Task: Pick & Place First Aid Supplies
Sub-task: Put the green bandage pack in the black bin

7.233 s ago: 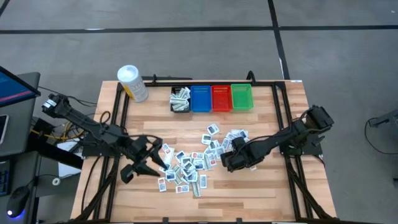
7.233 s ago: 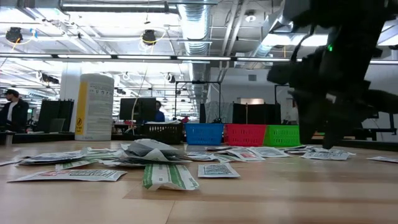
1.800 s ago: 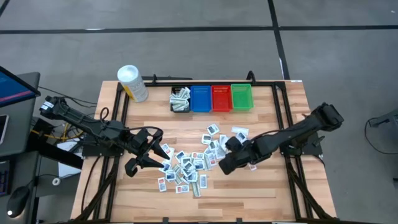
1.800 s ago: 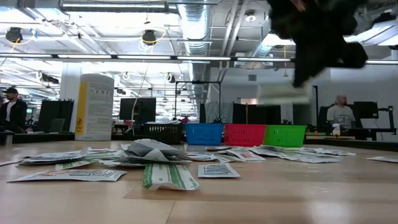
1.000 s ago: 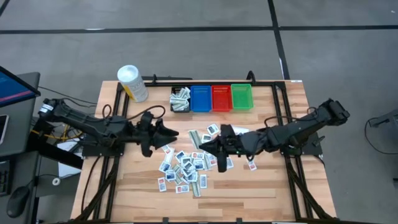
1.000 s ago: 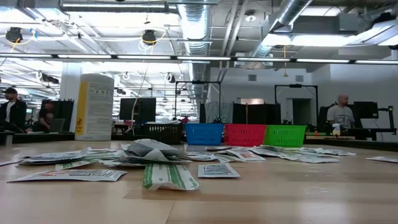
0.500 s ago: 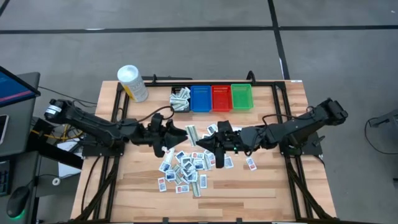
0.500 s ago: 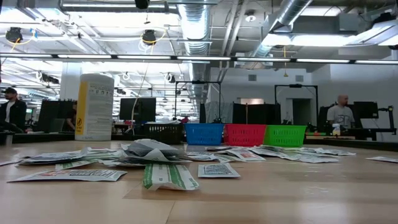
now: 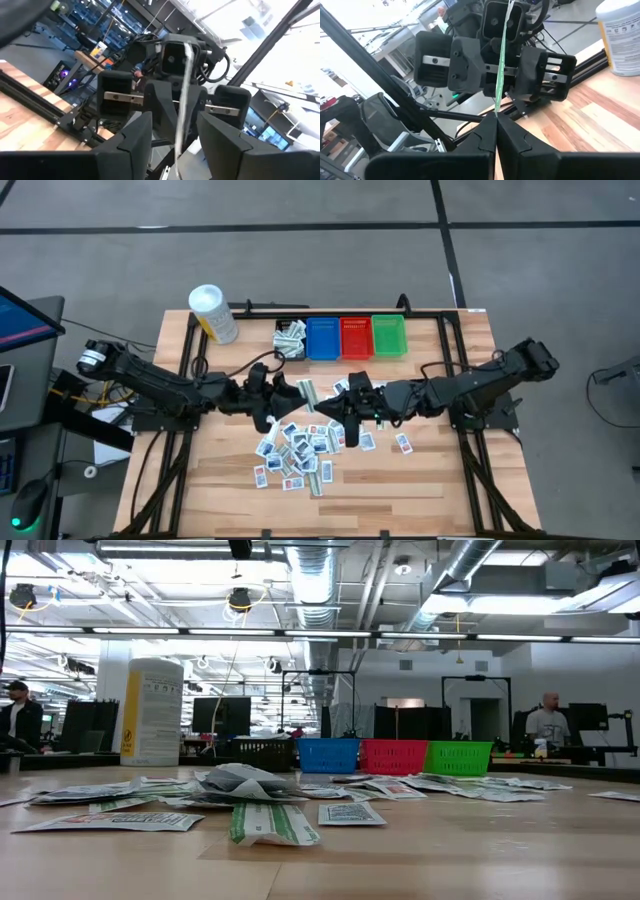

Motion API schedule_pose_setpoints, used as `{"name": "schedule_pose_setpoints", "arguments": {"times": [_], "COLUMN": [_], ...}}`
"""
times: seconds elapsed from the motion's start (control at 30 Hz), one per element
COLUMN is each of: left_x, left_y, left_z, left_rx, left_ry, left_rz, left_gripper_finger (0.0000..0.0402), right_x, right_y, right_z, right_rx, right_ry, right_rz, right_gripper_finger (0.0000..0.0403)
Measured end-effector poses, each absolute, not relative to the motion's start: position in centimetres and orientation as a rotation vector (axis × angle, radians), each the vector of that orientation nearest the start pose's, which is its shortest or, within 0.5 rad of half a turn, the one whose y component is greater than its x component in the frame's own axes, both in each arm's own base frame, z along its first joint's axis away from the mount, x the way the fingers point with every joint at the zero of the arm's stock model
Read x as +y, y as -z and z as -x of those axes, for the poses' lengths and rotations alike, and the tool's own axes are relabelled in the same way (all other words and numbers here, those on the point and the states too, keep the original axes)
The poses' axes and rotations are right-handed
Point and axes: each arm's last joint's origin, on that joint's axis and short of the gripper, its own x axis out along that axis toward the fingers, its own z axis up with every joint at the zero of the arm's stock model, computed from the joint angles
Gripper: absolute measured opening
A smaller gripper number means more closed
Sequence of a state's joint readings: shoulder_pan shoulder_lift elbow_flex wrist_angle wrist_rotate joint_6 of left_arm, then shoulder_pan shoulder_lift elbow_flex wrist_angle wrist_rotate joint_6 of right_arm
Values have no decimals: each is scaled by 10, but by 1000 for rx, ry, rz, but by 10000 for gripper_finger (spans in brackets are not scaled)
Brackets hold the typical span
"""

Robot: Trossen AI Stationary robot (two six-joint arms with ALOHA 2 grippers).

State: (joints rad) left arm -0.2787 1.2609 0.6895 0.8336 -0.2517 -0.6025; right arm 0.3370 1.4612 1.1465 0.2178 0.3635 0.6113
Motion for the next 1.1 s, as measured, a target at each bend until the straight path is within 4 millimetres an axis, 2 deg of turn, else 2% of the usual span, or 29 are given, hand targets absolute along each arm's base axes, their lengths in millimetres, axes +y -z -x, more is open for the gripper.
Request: {"name": "schedule_pose_setpoints", "arguments": {"times": [0.13,0.3,0.37,0.53,0.73,1.1], "left_x": [-68,-69,-69,-69,-69,-50], "left_y": [-300,-300,-300,-300,-300,-299], "left_z": [-261,-261,-261,-261,-261,-266], "left_rx": [-254,-256,-255,-251,-250,-265], "left_ry": [123,143,148,148,145,62], "left_rz": [626,574,569,566,565,556], "left_gripper_finger": [119,32,10,7,6,6], "right_x": [102,102,102,102,102,97], "right_y": [-338,-337,-337,-336,-333,-311], "right_z": [-321,-321,-321,-321,-321,-316], "right_rx": [81,87,87,96,129,338], "right_ry": [53,55,54,57,66,152], "right_rz": [-577,-570,-569,-563,-547,-513], "right_gripper_finger": [0,2,6,30,84,183]}}
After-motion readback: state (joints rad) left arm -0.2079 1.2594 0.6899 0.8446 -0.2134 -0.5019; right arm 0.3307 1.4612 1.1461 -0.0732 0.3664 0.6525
